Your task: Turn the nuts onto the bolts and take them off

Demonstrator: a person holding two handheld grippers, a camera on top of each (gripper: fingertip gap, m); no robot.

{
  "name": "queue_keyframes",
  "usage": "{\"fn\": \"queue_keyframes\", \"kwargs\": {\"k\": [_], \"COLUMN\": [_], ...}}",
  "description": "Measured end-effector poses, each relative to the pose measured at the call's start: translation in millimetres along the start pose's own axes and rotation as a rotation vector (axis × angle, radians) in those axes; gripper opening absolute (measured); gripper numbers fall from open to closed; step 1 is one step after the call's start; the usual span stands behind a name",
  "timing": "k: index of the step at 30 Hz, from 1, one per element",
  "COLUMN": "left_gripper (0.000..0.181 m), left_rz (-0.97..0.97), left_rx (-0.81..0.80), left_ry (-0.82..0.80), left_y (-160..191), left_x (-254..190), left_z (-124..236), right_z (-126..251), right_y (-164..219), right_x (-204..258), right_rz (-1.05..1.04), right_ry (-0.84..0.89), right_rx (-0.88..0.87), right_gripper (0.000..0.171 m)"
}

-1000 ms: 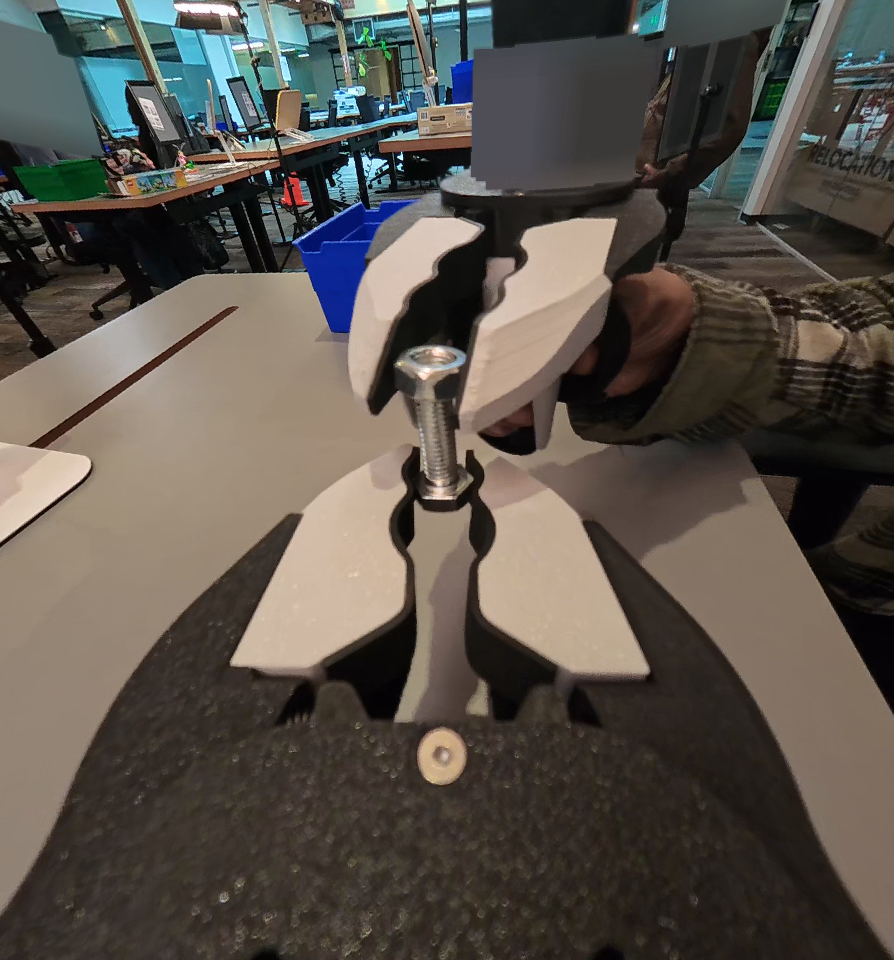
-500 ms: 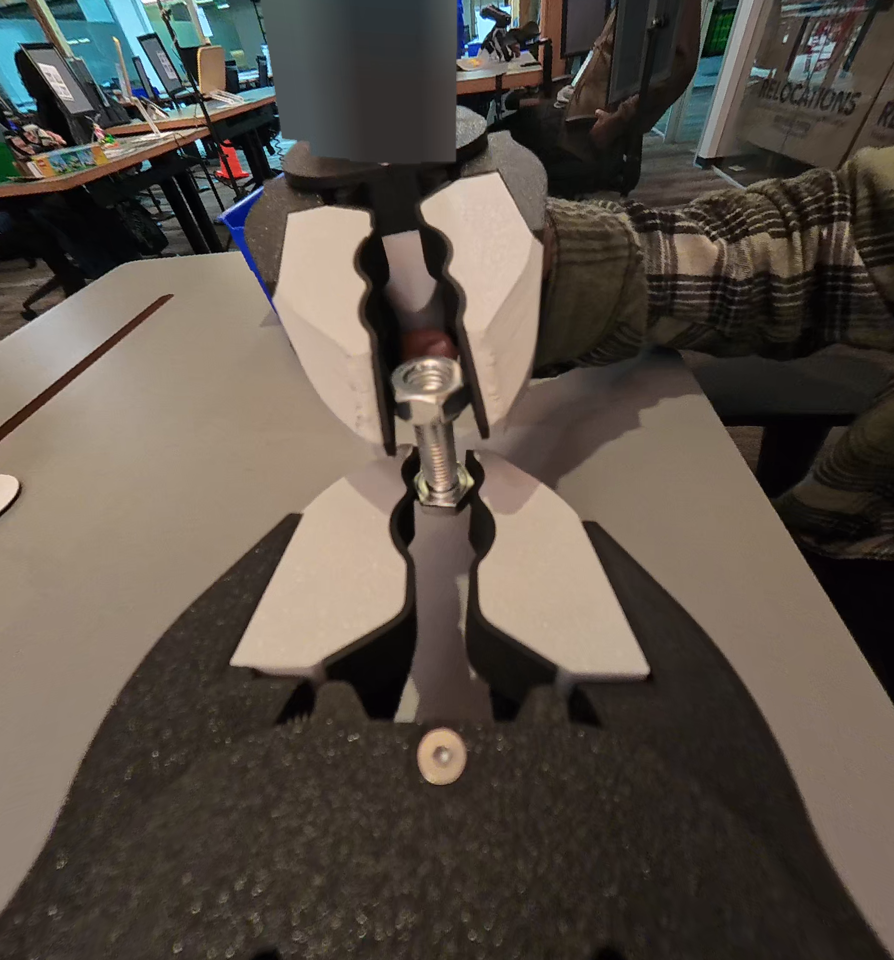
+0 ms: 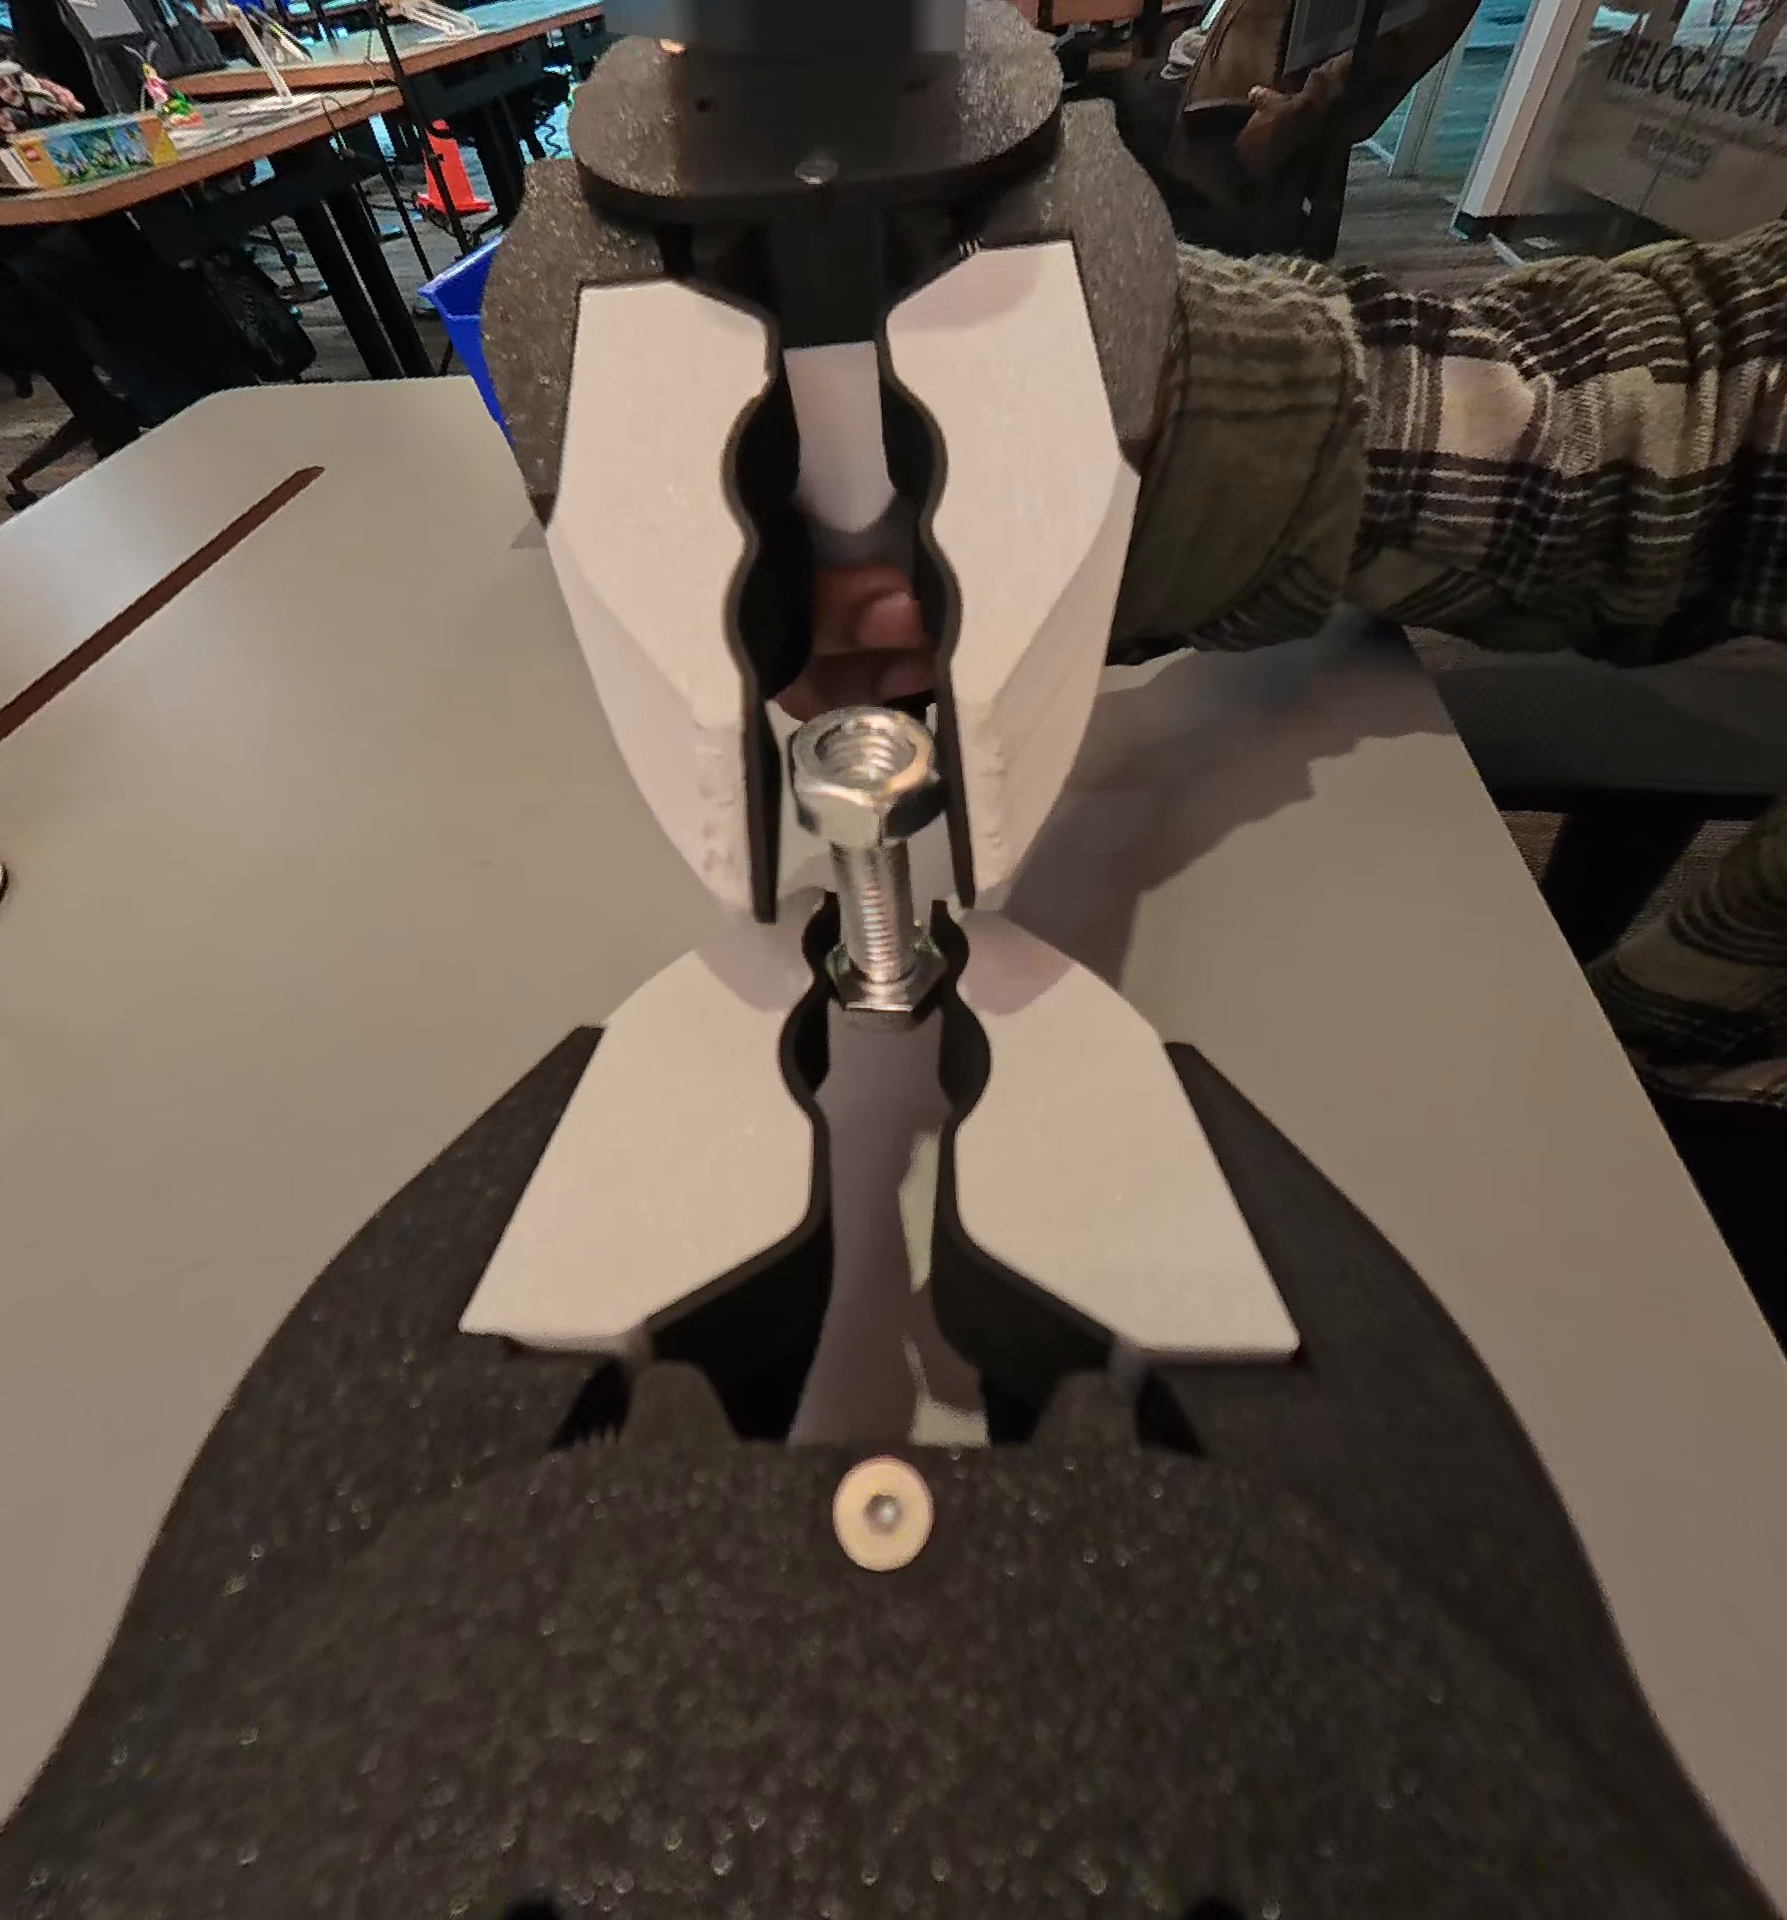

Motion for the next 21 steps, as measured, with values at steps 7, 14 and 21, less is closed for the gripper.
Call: {"fn": "queue_keyframes", "kwargs": {"k": [7, 14, 21], "left_gripper": [0.016, 0.016, 0.016], "left_rz": [0.003, 0.071, 0.194], "left_rx": [-0.005, -0.028, -0.013], "left_ry": [-0.001, -0.071, -0.234], "left_y": [-1.1, 0.2, 8.6], "left_x": [-0.1, 15.5, 42.3], "left_z": [0.2, 6.0, 16.5], "right_z": [-0.3, 17.9, 62.7], "right_y": [-5.4, -28.4, -12.6], "right_x": [-0.9, -16.5, -37.6], "right_rz": [-0.018, -0.089, -0.291], "right_ry": [0.011, 0.233, 0.825], "right_rx": [-0.028, -0.280, -0.630], "right_gripper": [0.032, 0.074, 0.047]}}
Point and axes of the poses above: each gripper's, where its closed fingertips meet, z back along the fingers, y out of its underside, x = y × z across the jaws, the point moved 1 cm from there along z, back along the fingers, and after that the axes turned 12 degrees about -z, right-handed, at the moved point
